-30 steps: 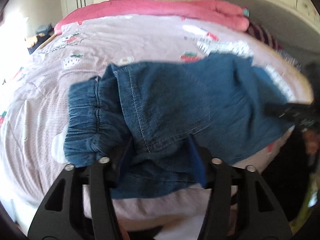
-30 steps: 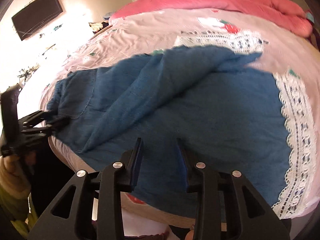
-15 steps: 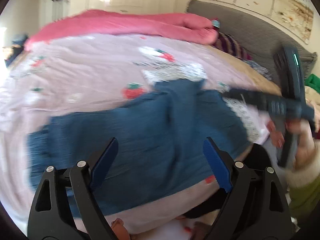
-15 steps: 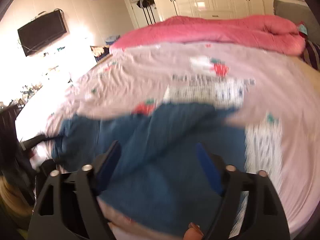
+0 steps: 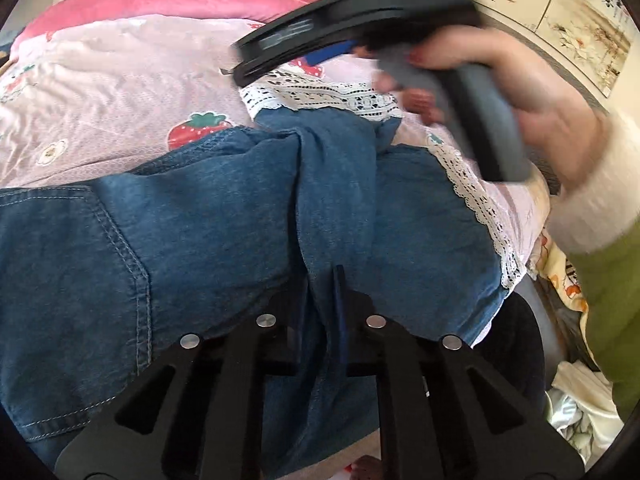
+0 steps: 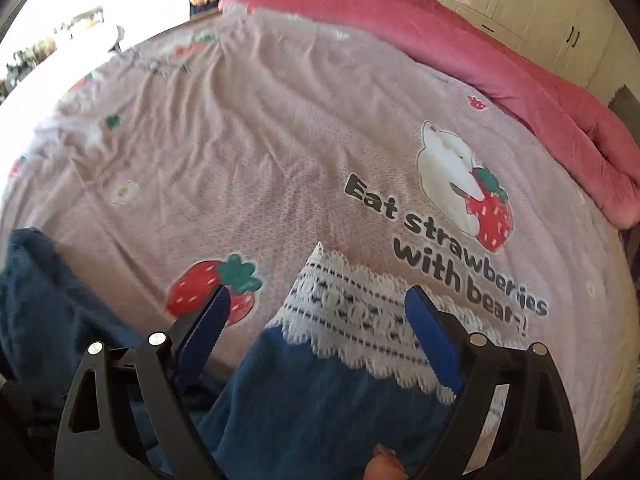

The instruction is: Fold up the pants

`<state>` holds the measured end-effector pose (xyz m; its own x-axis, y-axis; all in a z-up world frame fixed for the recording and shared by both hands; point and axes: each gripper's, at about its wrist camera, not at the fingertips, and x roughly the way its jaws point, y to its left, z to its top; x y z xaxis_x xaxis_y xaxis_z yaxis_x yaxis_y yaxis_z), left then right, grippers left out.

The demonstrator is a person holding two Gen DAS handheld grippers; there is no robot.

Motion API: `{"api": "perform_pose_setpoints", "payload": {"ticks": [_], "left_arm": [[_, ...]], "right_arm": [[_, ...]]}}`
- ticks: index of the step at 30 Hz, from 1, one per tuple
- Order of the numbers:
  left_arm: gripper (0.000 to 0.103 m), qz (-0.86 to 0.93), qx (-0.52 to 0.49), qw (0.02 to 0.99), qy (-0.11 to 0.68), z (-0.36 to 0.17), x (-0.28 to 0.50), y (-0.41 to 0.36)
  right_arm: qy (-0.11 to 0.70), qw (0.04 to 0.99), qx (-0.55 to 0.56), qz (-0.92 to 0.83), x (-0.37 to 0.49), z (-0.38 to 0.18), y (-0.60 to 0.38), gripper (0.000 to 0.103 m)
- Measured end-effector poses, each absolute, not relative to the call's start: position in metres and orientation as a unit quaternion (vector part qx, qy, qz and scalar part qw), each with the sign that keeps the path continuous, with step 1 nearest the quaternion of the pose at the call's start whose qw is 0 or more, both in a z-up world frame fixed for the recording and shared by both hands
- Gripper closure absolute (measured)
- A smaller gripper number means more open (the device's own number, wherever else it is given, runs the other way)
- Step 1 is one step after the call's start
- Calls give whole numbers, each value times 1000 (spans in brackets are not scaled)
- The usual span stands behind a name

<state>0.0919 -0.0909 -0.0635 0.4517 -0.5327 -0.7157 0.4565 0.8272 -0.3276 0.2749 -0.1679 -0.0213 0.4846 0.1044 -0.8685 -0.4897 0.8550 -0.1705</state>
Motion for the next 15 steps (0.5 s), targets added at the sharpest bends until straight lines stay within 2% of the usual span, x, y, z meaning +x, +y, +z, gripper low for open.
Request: {"api": "perform_pose_setpoints", "payload": {"ticks": [2, 3, 4, 5, 6, 7, 9, 15], "left_arm": [[99, -300, -45, 851, 430, -63, 91, -91], [99, -301, -45, 850, 429, -63, 91, -91], [99, -303, -47, 850, 428, -62, 91, -90], [99, -304, -49, 850, 428, -62, 91, -89], [99, -305, -51, 849, 428, -62, 91, -88], [99, -306, -51, 849, 427, -61, 91, -88], [99, -306, -48, 851, 425, -61, 90, -87], [100, -308, -41, 853, 419, -55, 87, -87]], "right_arm": [[481, 832, -218, 169, 285, -29, -159, 18], [490, 825, -229, 163, 292, -36, -155, 23], [499, 820, -233, 160, 297, -41, -153, 33], [513, 811, -232, 160, 302, -46, -153, 45], [537, 797, -220, 168, 306, -53, -155, 81], [543, 796, -210, 168, 307, -53, -158, 93], [528, 808, -194, 177, 301, -42, -167, 96], [464, 865, -69, 178, 256, 24, -256, 96]]}}
